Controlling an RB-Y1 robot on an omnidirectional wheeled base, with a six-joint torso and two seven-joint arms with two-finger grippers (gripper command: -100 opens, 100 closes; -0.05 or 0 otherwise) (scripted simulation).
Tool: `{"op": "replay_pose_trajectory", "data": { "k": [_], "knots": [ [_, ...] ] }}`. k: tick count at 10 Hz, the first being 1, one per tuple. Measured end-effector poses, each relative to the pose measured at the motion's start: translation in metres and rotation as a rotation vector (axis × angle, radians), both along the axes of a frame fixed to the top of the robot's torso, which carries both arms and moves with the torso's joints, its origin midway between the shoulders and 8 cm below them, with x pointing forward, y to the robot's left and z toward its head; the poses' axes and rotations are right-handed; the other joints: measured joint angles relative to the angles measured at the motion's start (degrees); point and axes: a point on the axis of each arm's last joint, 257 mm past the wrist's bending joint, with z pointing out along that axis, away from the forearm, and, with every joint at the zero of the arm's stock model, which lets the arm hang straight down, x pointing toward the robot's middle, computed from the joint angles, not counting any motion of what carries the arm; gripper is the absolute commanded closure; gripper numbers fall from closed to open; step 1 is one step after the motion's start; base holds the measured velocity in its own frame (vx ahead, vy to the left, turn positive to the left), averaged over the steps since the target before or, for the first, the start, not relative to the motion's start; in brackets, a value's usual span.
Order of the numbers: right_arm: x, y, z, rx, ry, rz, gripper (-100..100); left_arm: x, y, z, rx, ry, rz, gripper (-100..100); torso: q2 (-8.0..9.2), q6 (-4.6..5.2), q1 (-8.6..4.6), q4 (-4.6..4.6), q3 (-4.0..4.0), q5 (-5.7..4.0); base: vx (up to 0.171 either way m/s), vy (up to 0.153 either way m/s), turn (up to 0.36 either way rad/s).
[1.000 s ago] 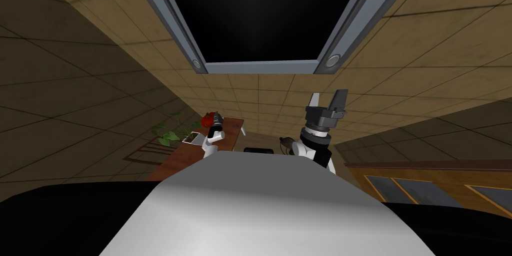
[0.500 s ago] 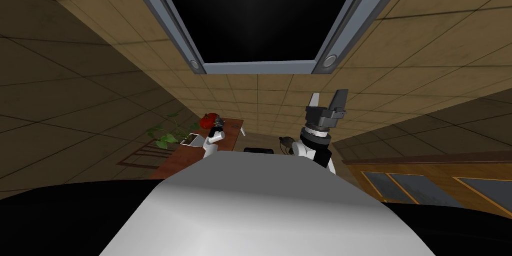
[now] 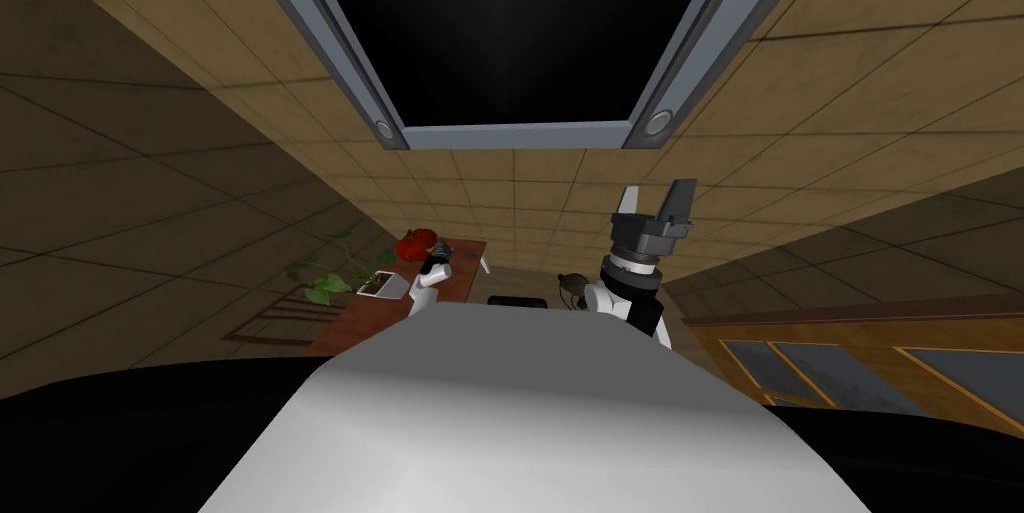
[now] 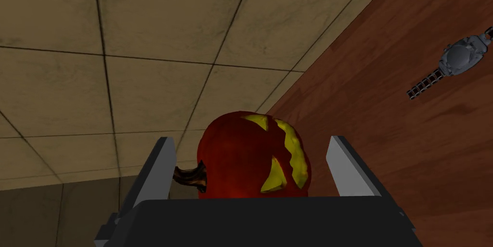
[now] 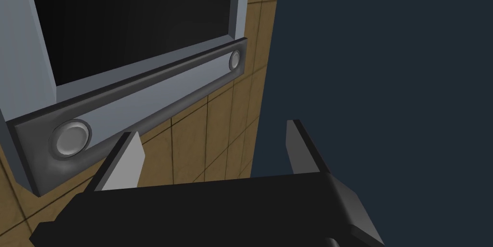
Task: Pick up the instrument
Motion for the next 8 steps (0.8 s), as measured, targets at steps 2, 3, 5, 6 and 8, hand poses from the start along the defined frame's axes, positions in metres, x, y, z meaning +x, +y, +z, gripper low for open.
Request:
{"op": "replay_pose_trajectory", "data": {
  "k": [2,3,5,6,8],
  "knots": [
    [0.000,0.000,0.000,0.000,0.000,0.000,0,-0.002,0.001,-0.022,-0.033,0.051,0.004,-100,-0.04,0.01,0.02,-0.01,-0.02,0.00,0.033,0.016,-0.046],
    [0.000,0.000,0.000,0.000,0.000,0.000,0,-0.004,-0.002,-0.034,-0.054,0.084,0.007,-100,-0.09,0.02,0.03,-0.01,-0.05,0.01,0.038,0.015,-0.031],
    [0.000,0.000,0.000,0.000,0.000,0.000,0,-0.011,-0.006,-0.056,-0.088,0.143,0.008,-100,-0.12,0.02,0.03,-0.02,-0.06,0.00,0.043,0.014,-0.034],
    [0.000,0.000,0.000,0.000,0.000,0.000,0,-0.015,-0.006,-0.068,-0.102,0.173,0.008,-100,-0.11,0.00,0.01,-0.03,-0.06,0.00,0.057,0.007,-0.038],
    [0.000,0.000,0.000,0.000,0.000,0.000,0,-0.020,-0.008,-0.090,-0.134,0.232,0.010,-100,-0.14,0.00,0.01,-0.03,-0.08,0.00,0.055,0.019,-0.030]
  ]
}}
